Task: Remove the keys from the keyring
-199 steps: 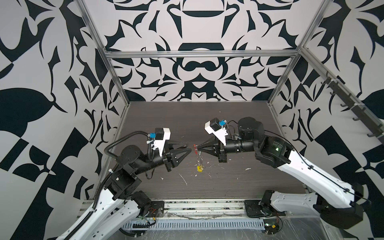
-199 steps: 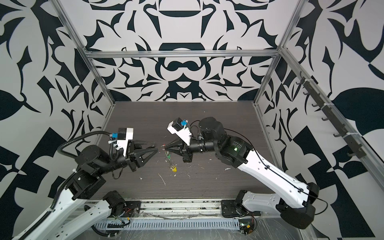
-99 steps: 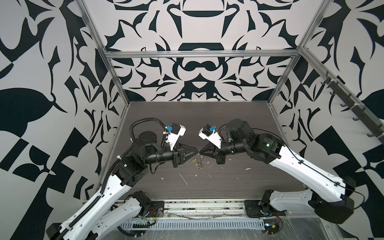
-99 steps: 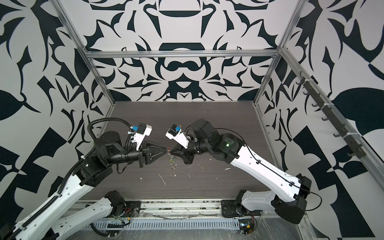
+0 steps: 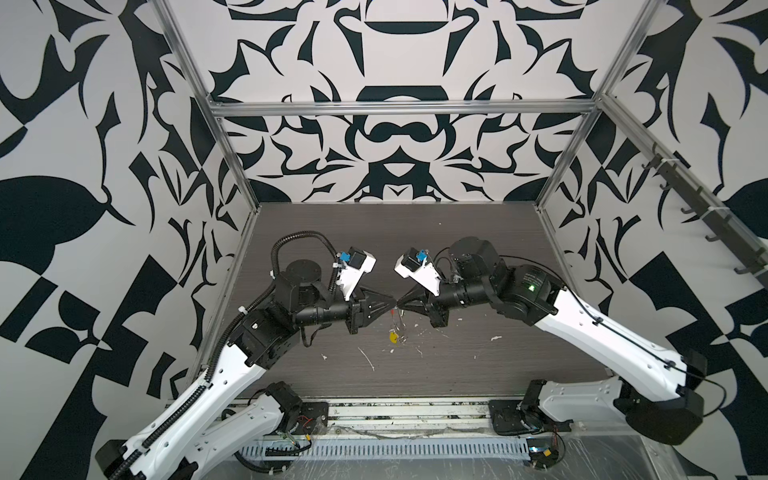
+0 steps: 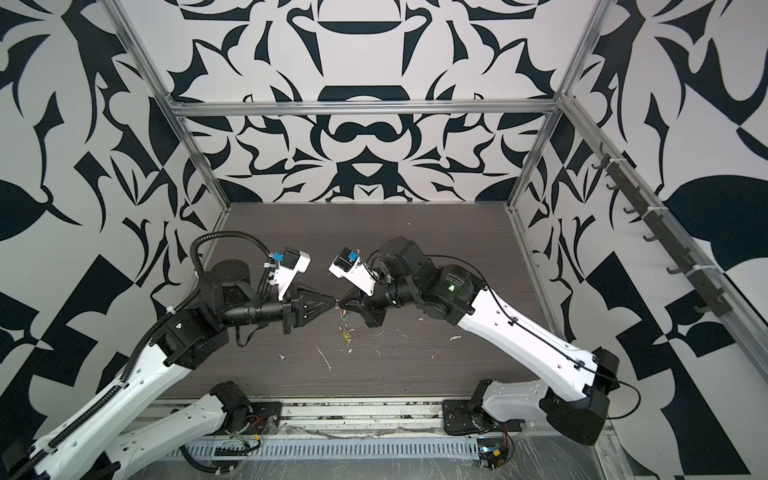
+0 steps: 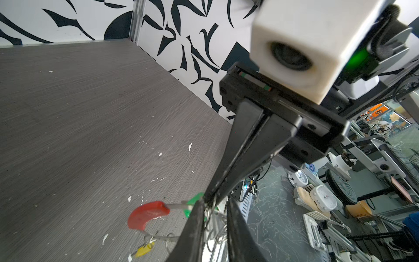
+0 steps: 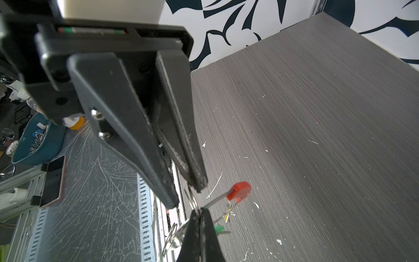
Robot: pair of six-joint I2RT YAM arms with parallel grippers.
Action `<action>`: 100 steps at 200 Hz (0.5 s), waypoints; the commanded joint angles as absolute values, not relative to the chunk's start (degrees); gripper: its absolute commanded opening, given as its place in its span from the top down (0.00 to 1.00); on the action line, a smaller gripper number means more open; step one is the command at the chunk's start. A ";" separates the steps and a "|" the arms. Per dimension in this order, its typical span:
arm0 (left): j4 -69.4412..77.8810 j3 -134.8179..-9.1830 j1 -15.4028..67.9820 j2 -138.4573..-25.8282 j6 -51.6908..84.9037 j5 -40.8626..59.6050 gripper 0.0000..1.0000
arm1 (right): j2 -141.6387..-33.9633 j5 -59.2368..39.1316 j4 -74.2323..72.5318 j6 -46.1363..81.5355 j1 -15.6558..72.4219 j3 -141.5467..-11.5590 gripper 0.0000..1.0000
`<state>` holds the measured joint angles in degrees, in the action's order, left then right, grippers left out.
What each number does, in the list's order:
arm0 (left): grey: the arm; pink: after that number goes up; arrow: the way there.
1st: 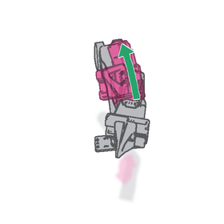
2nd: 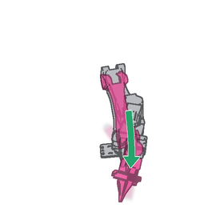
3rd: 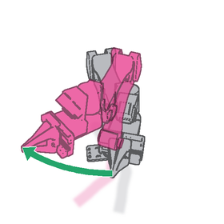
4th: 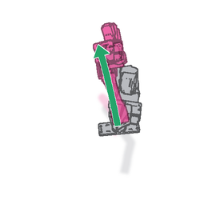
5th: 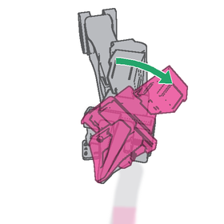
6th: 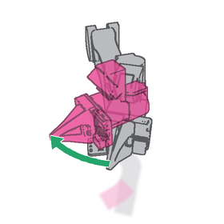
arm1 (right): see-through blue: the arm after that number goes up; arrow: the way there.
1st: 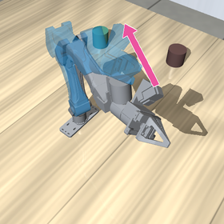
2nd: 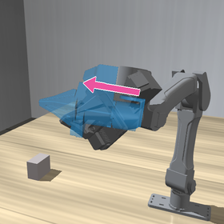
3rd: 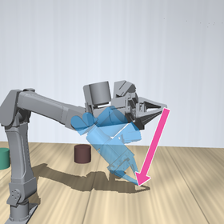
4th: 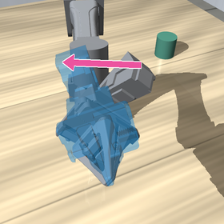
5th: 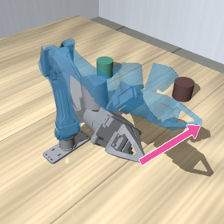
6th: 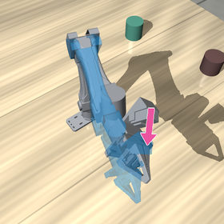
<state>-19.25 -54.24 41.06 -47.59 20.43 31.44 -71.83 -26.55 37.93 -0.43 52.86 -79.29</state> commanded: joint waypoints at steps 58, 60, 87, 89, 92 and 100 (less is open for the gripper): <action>-18.78 -54.98 41.04 -48.16 20.11 31.79 0.95 | -71.36 -27.24 33.34 0.78 53.13 -82.10 1.00; -18.63 -54.88 41.04 -48.16 20.19 31.85 0.96 | -71.34 -27.22 33.27 0.90 53.14 -82.09 1.00; -16.13 -53.74 41.04 -47.88 21.19 32.24 1.00 | -71.28 -27.25 32.35 1.32 53.18 -81.92 1.00; -15.92 -53.60 41.04 -47.85 21.29 32.25 1.00 | -71.24 -27.20 32.28 1.38 53.17 -81.92 1.00; -15.53 -53.47 41.04 -47.82 21.42 32.38 1.00 | -71.20 -27.16 32.17 1.45 53.17 -81.91 1.00; -15.21 -53.27 41.04 -47.73 21.53 32.52 1.00 | -71.11 -27.16 32.08 1.47 53.17 -82.00 1.00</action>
